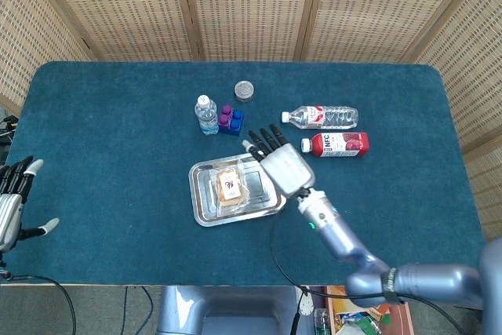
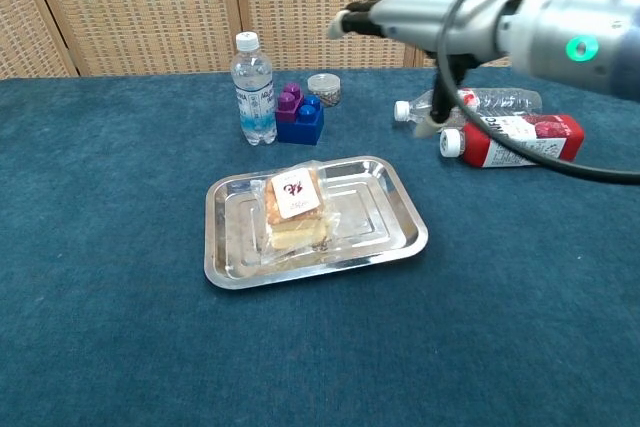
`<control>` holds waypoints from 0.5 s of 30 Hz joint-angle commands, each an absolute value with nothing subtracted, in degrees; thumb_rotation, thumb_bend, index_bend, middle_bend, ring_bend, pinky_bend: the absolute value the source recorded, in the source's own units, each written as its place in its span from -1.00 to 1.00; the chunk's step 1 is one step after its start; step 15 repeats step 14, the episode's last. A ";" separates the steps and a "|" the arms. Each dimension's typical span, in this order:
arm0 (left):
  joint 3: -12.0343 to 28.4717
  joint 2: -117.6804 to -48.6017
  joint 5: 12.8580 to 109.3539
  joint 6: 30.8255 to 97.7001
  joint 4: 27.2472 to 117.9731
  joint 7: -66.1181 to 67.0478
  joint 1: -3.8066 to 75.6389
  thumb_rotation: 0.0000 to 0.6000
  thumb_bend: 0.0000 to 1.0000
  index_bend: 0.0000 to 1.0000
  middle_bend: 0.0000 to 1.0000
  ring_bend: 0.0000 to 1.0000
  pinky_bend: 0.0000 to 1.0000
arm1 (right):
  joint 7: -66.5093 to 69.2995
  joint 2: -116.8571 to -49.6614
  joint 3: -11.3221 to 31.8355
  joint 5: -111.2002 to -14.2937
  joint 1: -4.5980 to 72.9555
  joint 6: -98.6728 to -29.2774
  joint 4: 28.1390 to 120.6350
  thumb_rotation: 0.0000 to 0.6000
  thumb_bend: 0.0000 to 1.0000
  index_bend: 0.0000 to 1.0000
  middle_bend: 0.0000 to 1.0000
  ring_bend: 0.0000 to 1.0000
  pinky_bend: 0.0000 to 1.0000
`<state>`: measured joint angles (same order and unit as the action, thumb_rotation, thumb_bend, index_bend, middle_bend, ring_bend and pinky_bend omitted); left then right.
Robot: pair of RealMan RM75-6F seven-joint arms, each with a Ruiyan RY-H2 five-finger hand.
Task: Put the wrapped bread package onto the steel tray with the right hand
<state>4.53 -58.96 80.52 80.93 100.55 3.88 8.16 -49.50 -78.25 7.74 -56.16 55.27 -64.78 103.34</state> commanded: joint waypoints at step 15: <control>2.24 -58.96 86.55 86.30 101.31 3.65 5.46 1.00 -1.00 -1.00 -1.00 -1.00 -1.00 | -10.26 -72.71 -9.37 -87.53 22.08 -92.97 84.66 1.00 -1.00 -1.00 -1.00 -1.00 -1.00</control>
